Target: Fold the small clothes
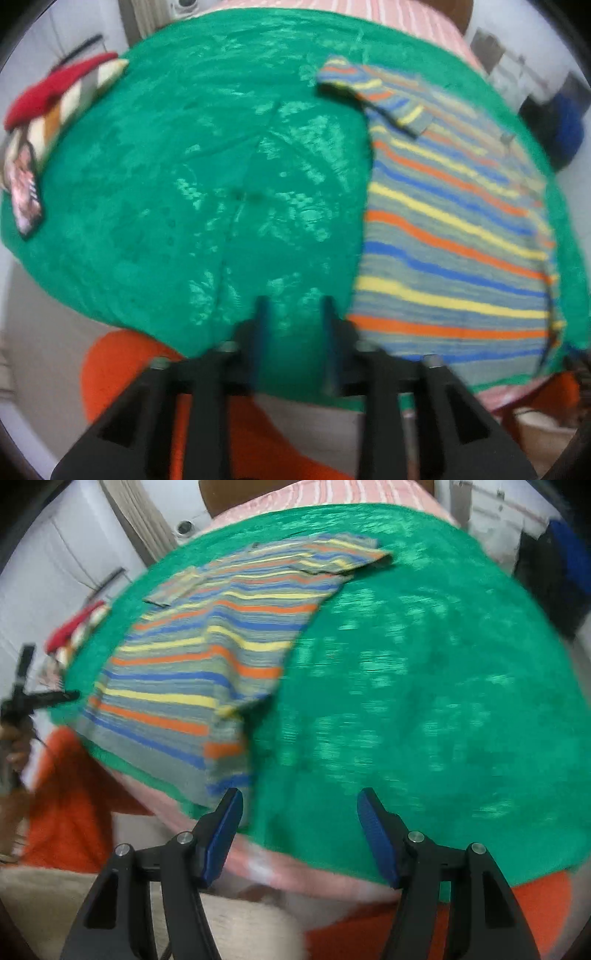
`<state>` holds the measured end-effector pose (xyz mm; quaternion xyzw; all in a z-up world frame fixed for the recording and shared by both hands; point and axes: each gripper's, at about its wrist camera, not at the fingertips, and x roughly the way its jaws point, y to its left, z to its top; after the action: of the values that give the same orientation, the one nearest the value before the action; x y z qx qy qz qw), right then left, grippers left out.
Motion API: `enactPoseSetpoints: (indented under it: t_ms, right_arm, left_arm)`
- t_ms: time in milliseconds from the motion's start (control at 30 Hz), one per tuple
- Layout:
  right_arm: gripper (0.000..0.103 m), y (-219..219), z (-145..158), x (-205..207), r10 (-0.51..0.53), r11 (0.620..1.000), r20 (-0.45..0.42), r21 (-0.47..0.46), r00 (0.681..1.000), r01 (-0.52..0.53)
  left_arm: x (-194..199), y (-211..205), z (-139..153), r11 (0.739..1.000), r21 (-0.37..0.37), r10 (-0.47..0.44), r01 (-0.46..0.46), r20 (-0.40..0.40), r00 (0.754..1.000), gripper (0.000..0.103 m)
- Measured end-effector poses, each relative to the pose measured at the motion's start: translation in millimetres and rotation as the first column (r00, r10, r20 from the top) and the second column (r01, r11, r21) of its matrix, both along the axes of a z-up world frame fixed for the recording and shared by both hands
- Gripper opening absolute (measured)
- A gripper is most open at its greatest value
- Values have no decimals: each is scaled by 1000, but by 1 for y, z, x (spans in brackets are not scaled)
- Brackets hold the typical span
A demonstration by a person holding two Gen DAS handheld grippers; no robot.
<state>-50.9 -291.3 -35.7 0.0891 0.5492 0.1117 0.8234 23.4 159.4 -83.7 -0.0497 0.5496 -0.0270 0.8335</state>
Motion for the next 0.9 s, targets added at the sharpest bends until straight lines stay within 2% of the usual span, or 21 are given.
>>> enactPoseSetpoints:
  t_ms: [67, 100, 167, 233, 267, 300, 333, 400, 467, 500, 567, 633, 733, 800, 833, 867, 900]
  right_arm:
    - [64, 11, -3, 10, 11, 993, -12, 121, 1000, -10]
    - [64, 19, -3, 15, 21, 988, -13, 152, 1000, -19]
    - [76, 35, -3, 21, 35, 989, -1, 143, 999, -34]
    - [75, 49, -15, 27, 52, 995, -37, 91, 998, -49]
    - [63, 55, -28, 30, 65, 997, -86, 40, 994, -62]
    - [47, 56, -34, 31, 67, 998, -104, 15, 992, -65]
    - [8, 55, -37, 30, 65, 998, -112, -4, 992, -66]
    - [6, 41, -33, 27, 37, 999, -117, 44, 992, -32]
    - [6, 26, -10, 21, 23, 997, -92, 74, 996, -17]
    - [6, 22, 1, 18, 27, 995, -83, 95, 996, -19]
    - [6, 11, 27, 12, 29, 988, -71, 156, 997, -17]
    - [6, 3, 30, 12, 23, 979, -89, 205, 996, -4]
    - [6, -6, -8, 17, -19, 950, -205, 303, 979, 82]
    - [6, -14, -54, 20, -79, 919, -317, 345, 945, 192]
    - [7, -21, -75, 18, -125, 886, -369, 376, 921, 271]
    - [7, -29, -96, 16, -174, 835, -413, 420, 894, 357]
    - [7, -33, -102, 14, -193, 814, -422, 436, 886, 385]
  left_arm:
    - [0, -6, -1, 998, -69, -1, 2, 7, 1000, 77]
    - [-1, -13, -6, 997, -71, -13, 13, 0, 1000, 77]
    - [5, -36, -18, 998, 5, -70, 70, -48, 996, 76]
    - [6, -60, -36, 981, 110, -146, 157, -95, 985, 50]
    - [4, -66, -43, 974, 128, -172, 186, -116, 978, 10]
    - [1, -67, -47, 974, 106, -184, 199, -134, 974, 4]
    - [-3, -66, -44, 977, 92, -179, 192, -128, 975, 4]
    - [-11, -59, -29, 982, 40, -181, 186, -110, 977, 3]
    - [-21, -49, -6, 979, -75, -196, 190, -93, 976, 3]
    - [-27, -47, 3, 975, -94, -209, 201, -79, 975, 3]
    - [-36, -46, 14, 971, -81, -232, 227, -56, 971, 3]
    - [-40, -46, 7, 970, -29, -243, 241, -80, 967, 3]
    - [-33, -38, -26, 974, 17, -221, 226, -156, 963, 3]
    - [-22, -40, -47, 975, 38, -207, 217, -183, 961, 3]
    - [-23, -41, -50, 975, 44, -207, 218, -183, 961, 3]
    - [-23, -43, -50, 974, 54, -207, 219, -180, 962, 3]
    - [-24, -44, -50, 974, 60, -206, 220, -178, 962, 3]
